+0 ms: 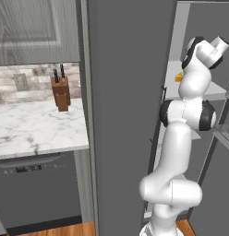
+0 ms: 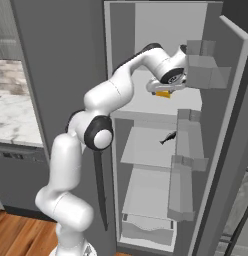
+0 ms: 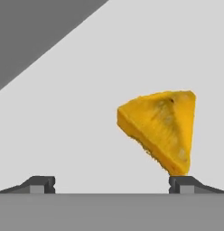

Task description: Pick the cheese from the fridge and the cheese grater from the cabinet and place them next to the salad bowl.

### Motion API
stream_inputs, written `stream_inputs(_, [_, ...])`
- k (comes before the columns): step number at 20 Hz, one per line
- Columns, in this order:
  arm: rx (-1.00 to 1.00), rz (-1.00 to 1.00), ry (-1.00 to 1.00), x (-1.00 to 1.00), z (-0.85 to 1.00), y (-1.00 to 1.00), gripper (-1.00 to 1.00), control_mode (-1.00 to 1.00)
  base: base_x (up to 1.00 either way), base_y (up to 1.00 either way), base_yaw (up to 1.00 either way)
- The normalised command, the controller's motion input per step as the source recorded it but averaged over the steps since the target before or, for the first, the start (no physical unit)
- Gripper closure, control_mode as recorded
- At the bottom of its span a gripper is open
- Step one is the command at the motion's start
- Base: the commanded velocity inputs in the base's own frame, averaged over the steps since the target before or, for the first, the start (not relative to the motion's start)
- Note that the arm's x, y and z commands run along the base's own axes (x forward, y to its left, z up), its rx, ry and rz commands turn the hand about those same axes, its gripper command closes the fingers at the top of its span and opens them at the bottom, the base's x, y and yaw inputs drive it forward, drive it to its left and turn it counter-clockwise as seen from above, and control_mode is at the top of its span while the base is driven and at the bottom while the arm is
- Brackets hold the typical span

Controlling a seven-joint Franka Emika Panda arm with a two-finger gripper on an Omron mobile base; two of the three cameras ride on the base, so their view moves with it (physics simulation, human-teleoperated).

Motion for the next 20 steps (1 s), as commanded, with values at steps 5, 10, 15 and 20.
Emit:
stream_inputs(5, [0.0, 0.04, -0.05, 0.15, -0.12, 0.0, -1.0, -1.0, 0.0, 0.0, 0.0])
stream_inputs(10, [0.0, 0.04, -0.07, 0.13, -0.15, -0.01, -1.0, -1.0, 0.0, 0.0, 0.0])
stream_inputs(15, [0.0, 0.02, -0.04, 0.15, -0.01, -0.13, -1.0, -1.0, 0.0, 0.0, 0.0])
stream_inputs(20, [0.0, 0.01, -0.03, 0.1, 0.0, -0.13, -1.0, -1.0, 0.0, 0.0, 0.0])
